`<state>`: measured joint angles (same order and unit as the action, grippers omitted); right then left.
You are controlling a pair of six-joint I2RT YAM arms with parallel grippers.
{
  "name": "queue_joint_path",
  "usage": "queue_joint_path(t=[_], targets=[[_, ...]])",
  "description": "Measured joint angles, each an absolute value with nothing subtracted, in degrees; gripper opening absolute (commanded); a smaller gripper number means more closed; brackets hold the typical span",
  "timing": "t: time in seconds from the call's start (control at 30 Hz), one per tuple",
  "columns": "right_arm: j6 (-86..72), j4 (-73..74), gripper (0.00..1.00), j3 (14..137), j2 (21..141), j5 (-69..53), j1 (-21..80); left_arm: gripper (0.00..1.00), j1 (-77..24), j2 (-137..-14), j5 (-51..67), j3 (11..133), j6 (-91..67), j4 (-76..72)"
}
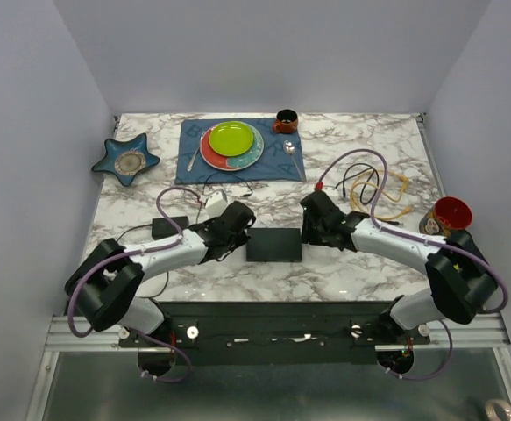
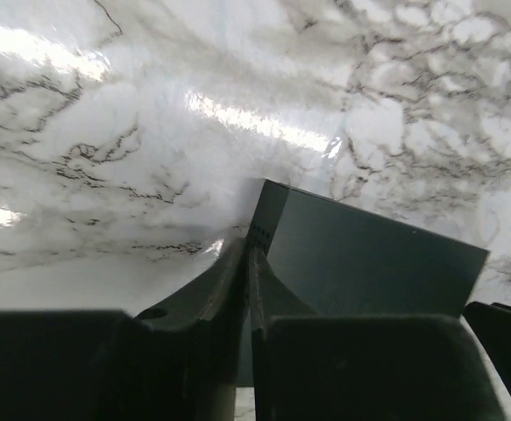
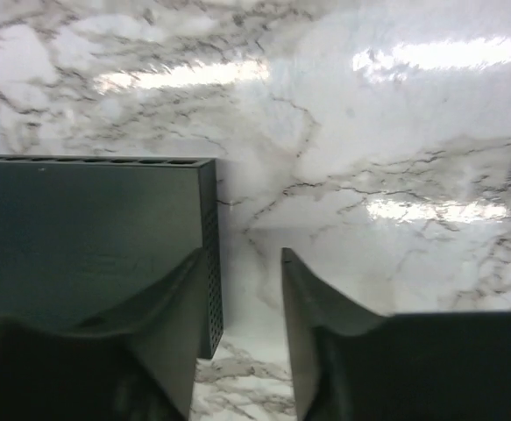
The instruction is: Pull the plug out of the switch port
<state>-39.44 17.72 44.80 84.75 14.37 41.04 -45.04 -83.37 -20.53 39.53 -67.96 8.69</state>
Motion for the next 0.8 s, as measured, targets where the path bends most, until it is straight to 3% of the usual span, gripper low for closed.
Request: queue_joint_path(t=[0.07, 0.1, 0.17, 0.2, 0.27, 0.53, 0.57, 0.6, 0.67, 0.8], targets=[[-39.05, 20.84, 0.59, 47.11, 81.73, 16.25, 41.17, 0.39, -44.80, -80.62, -21.58, 41.58, -66.70, 11.92], [-38.89, 21.56, 0.61, 48.36, 79.92, 17.23, 41.32, 0.54, -44.64, -79.00, -22.41, 43.20, -65.54, 13.50], [-37.93, 22.20, 0.61, 50.33, 75.40, 18.98, 41.34, 0.71, -44.34, -76.05, -24.27, 47.40, -63.00, 16.86], [-37.54, 22.17, 0.63, 50.65, 72.88, 19.66, 41.39, 0.88, -44.23, -75.13, -25.02, 48.93, -62.43, 17.80], [-35.99, 21.93, 0.64, 50.43, 67.00, 20.51, 41.56, 0.96, -43.97, -73.54, -26.76, 53.12, -60.71, 21.58], [-30.02, 18.90, 0.69, 43.40, 53.32, 20.18, 41.76, 0.98, -43.57, -73.08, -27.18, 56.29, -58.70, 31.64], [-29.82, 18.85, 0.72, 41.87, 52.58, 19.92, 41.87, 0.98, -43.57, -73.08, -26.39, 55.27, -58.46, 31.92], [-29.63, 18.72, 0.86, 40.05, 51.75, 19.40, 42.00, 0.97, -43.57, -73.08, -25.58, 54.28, -58.26, 32.16], [-29.54, 18.28, 0.96, 36.38, 49.52, 18.11, 42.28, 0.94, -43.57, -72.95, -23.66, 51.99, -57.78, 31.97], [-28.75, 17.37, 1.00, 31.31, 43.18, 16.21, 42.41, 0.96, -43.57, -69.10, -19.40, 44.45, -55.29, 29.12]])
